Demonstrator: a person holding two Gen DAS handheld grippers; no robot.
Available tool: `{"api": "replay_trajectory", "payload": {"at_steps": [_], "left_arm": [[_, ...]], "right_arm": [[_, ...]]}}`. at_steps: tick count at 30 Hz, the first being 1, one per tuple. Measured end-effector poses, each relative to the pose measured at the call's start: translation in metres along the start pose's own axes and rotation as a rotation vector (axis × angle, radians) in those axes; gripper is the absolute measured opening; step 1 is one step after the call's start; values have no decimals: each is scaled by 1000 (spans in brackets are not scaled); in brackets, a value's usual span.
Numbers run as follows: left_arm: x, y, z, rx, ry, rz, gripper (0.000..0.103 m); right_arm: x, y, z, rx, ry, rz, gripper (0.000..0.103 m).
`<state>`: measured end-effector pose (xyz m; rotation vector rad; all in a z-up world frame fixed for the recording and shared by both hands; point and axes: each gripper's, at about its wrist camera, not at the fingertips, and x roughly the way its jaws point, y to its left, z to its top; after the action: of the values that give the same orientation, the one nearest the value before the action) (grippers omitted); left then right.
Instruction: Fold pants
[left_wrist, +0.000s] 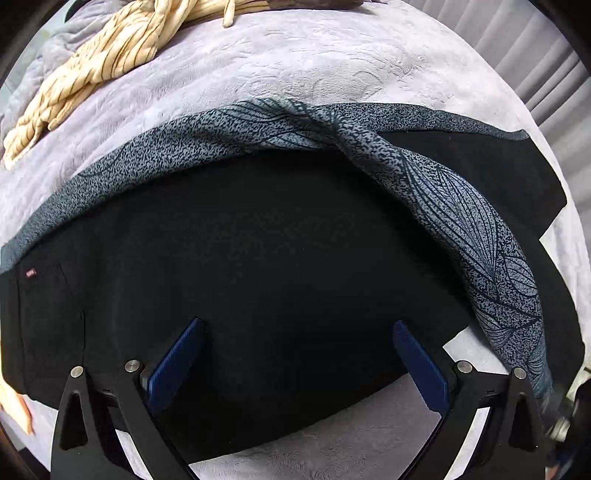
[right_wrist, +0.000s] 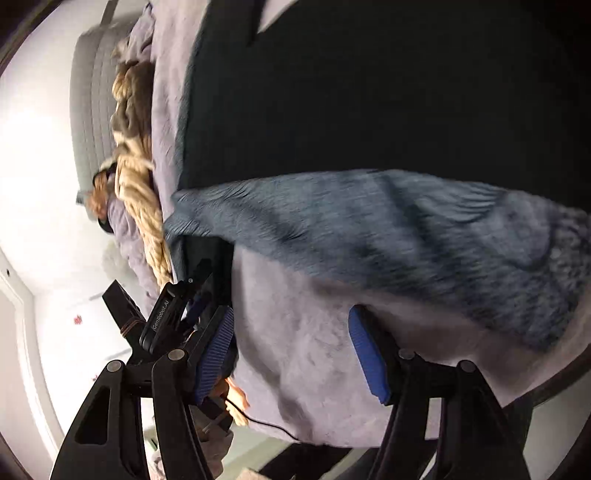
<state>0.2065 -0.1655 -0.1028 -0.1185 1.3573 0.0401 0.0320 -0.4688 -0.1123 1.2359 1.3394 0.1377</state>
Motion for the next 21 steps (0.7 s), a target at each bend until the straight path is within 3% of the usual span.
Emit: {"api": "replay_trajectory", "payload": {"at_steps": [1,3,6,12,15,16,17,19,20,21], "left_arm": [[-1,0,1,-1,8,1,103],[0,0,5,-7,26,17,103],[-4,-1,11,-18,38,55,103],[-16,-3,21,-49,17,93,103],[-18,-9,36,-73,9,115,103],[-18,-16,42,-87,7,117,103],[-23,-19,47,-107,-10,105,103],[-30,-28,56,-129,-46,85,103],[-32,-29,59,-130,-54,82,103],[-33,-31,61,-127,-54,84,103]], "right_arm": [[0,-3,4,37,-50,34,57],[-8,-6,21,109,-136,72,14],[-29,24,55,-6,-191,30,13],[-48,154,144,-384,-239,-22,12],[-17,204,206,-477,-154,-43,16],[-4,216,225,-497,-132,-117,20],[7,227,236,-529,-104,-193,23],[2,241,236,-613,-78,-196,23],[-7,243,229,-652,-78,-187,35],[-16,240,221,-679,-85,-192,58]]}}
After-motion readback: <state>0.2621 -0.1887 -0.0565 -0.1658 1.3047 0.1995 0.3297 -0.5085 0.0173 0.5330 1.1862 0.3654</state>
